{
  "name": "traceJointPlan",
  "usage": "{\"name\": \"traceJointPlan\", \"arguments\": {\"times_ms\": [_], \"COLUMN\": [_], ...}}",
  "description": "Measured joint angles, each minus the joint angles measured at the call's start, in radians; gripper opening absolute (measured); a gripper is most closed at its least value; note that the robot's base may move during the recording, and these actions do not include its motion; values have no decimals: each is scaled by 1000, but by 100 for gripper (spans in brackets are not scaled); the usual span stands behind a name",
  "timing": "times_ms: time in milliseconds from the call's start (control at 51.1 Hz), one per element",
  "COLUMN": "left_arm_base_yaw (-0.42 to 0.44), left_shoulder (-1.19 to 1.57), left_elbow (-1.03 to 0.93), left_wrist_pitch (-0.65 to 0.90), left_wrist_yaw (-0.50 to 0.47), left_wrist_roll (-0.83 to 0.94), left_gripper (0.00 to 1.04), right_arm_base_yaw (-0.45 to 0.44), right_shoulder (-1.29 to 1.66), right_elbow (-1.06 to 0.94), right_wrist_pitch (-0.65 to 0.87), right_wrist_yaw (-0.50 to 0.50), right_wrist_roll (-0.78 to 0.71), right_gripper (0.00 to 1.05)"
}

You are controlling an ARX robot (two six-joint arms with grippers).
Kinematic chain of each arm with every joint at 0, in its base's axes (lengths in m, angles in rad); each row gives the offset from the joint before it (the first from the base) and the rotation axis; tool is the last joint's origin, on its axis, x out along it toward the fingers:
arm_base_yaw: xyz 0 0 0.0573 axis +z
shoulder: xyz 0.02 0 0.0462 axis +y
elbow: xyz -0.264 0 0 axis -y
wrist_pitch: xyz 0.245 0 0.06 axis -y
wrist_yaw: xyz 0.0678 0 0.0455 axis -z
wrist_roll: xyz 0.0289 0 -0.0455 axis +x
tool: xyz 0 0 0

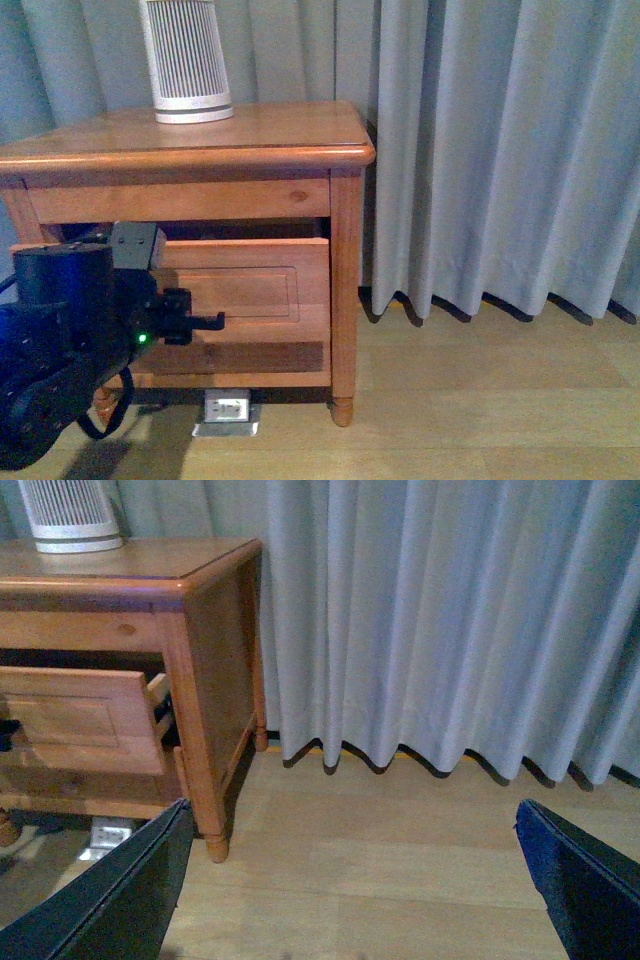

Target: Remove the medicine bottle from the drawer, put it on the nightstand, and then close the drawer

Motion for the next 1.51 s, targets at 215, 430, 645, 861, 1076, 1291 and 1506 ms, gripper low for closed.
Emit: {"name": "traceJointPlan", "arguments": {"times_ms": [215,430,645,861,1076,1291,1506], "left_arm_base_yaw": [-30,-56,-66,-92,-79,-39,-36], "left_shoulder": [-197,-289,-291,-397,-628,-980,-1404], "left_elbow": [-282,-447,-513,-575,-592,-592,-596], "left_wrist_pitch": [105,182,198,143,-39,-303,-614], "left_wrist_yaw": [-49,-110,-164,-171,-103,-77,-103], "left_wrist_roll": [-4,-14,-47,-81,-89,-63,-39], "left_gripper": [8,3,3,3,27,60,94], "right_arm_base_yaw": [0,0,0,0,0,0,0], "right_shoulder": [0,0,0,0,0,0,0], "right_elbow": [0,0,0,0,0,0,0], "right_wrist_pitch": [0,0,0,0,0,0,0], "right_wrist_yaw": [0,0,0,0,0,0,0], "right_wrist_roll": [0,0,0,0,0,0,0], "right_gripper": [98,98,98,98,98,98,98]}}
